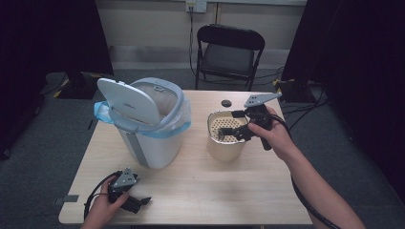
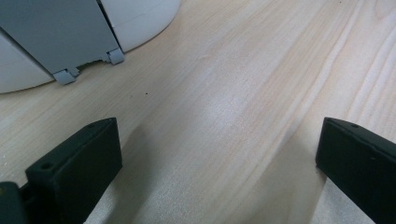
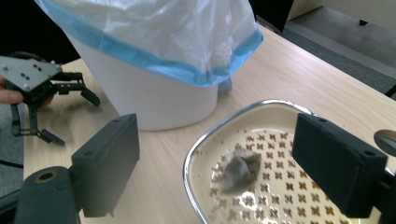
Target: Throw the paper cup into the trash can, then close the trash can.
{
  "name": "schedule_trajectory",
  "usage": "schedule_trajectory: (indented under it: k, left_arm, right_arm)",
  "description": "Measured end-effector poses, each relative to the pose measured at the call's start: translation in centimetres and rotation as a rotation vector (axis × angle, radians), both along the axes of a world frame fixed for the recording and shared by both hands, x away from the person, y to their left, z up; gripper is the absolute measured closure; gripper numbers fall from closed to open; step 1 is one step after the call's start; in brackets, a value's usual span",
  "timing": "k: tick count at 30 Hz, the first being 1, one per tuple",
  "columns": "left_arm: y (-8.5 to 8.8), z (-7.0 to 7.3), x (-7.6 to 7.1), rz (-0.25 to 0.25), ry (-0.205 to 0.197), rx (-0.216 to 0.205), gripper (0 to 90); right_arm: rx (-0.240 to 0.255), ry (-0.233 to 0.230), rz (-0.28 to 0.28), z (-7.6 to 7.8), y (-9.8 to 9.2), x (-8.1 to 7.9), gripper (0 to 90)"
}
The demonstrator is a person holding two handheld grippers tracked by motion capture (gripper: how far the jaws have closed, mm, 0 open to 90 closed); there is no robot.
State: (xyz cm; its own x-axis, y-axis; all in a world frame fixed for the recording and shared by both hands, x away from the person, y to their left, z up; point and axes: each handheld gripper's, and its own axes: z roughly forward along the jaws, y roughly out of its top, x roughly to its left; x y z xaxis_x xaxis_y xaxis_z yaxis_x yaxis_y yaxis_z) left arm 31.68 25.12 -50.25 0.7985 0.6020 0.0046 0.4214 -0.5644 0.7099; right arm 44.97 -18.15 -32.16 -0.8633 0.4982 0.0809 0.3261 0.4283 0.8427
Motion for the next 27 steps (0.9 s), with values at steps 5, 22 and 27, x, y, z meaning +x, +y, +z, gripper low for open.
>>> schedule_trajectory:
  k: [5, 22, 27]
  left_arm:
    - [0.0, 0.0, 0.0, 0.001, -0.001, 0.0, 0.0]
    - [0.0, 0.0, 0.0, 0.002, -0.001, -0.001, 0.0]
    - [0.0, 0.0, 0.0, 0.001, 0.0, 0.0, 0.0]
  right_arm:
    - [-0.006, 0.0, -0.002, -0.5, -0.7, -0.5, 14.5]
    - [-0.08, 0.015, 0.017, -5.2, -4.3, -4.7, 14.6]
    - [-0.085, 0.029, 0.02, -6.4, -5.0, -5.5, 14.6]
